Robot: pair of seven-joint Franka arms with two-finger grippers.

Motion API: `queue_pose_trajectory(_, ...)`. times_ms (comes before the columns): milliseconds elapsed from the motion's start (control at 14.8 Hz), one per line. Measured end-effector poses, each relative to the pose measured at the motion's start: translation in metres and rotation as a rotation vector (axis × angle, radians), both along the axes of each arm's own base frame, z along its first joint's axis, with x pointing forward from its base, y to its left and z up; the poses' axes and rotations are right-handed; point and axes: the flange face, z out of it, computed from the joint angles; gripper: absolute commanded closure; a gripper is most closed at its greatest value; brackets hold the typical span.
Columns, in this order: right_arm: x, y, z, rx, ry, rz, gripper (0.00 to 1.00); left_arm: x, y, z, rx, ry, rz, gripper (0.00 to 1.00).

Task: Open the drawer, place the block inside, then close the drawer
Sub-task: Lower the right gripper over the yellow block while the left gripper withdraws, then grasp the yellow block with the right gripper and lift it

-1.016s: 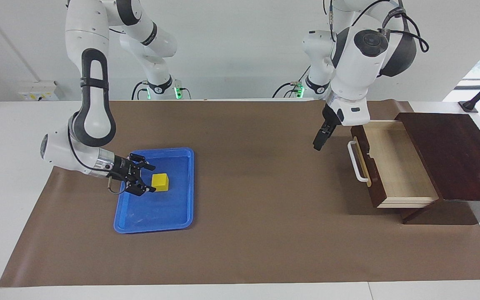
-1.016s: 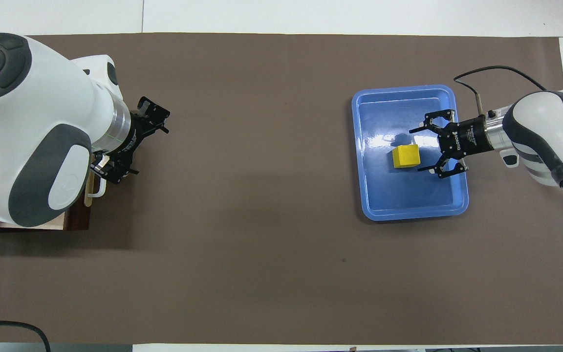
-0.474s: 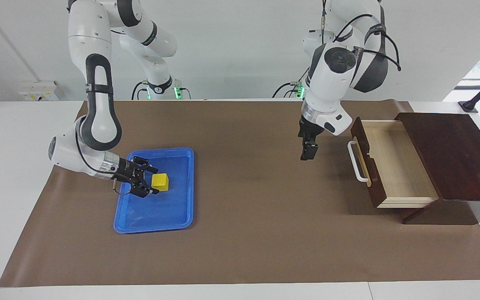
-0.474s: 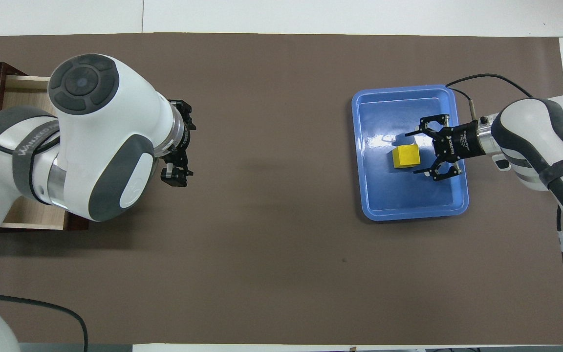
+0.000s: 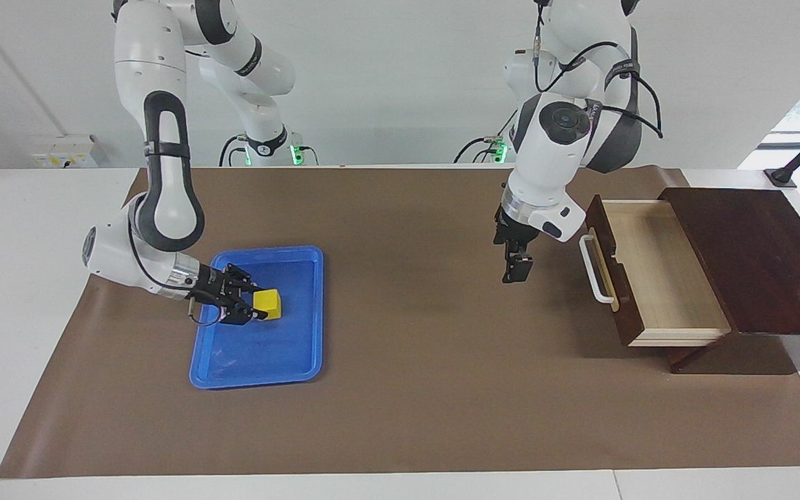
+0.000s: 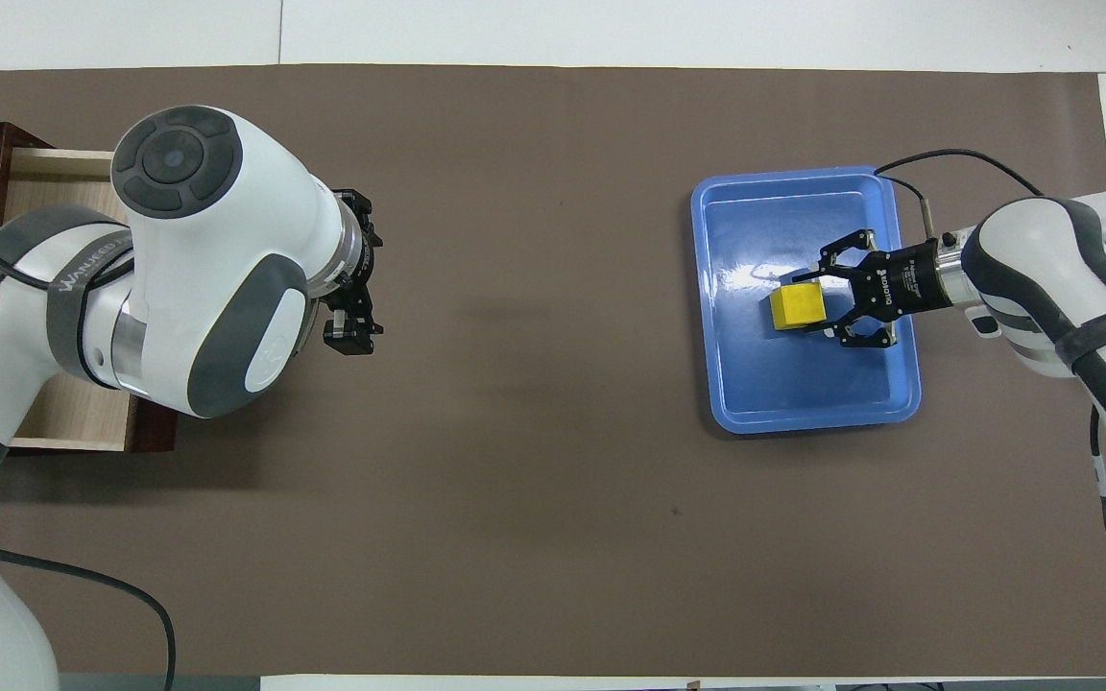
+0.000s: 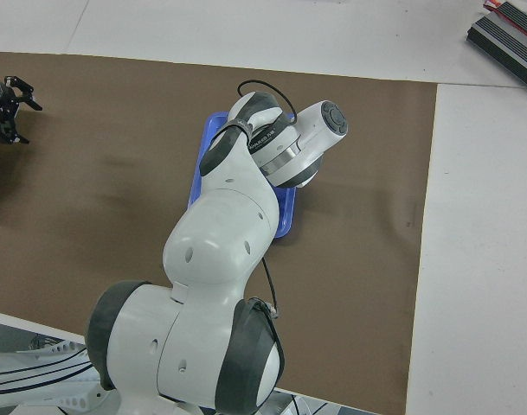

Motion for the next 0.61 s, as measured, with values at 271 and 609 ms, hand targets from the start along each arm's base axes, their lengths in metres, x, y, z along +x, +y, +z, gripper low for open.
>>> queue_pose_trajectory(271, 0.002, 0.008, 0.002, 0.002, -0.021, 0.031, 1.0, -0.001, 0.001, -0.005, 0.004, 0.008, 0.002, 0.0)
queue_pose_trajectory(609, 0.034, 0.056, 0.067, 0.037, -0.049, 0.09, 1.0, -0.002, 0.002, -0.007, 0.004, 0.008, 0.003, 0.0)
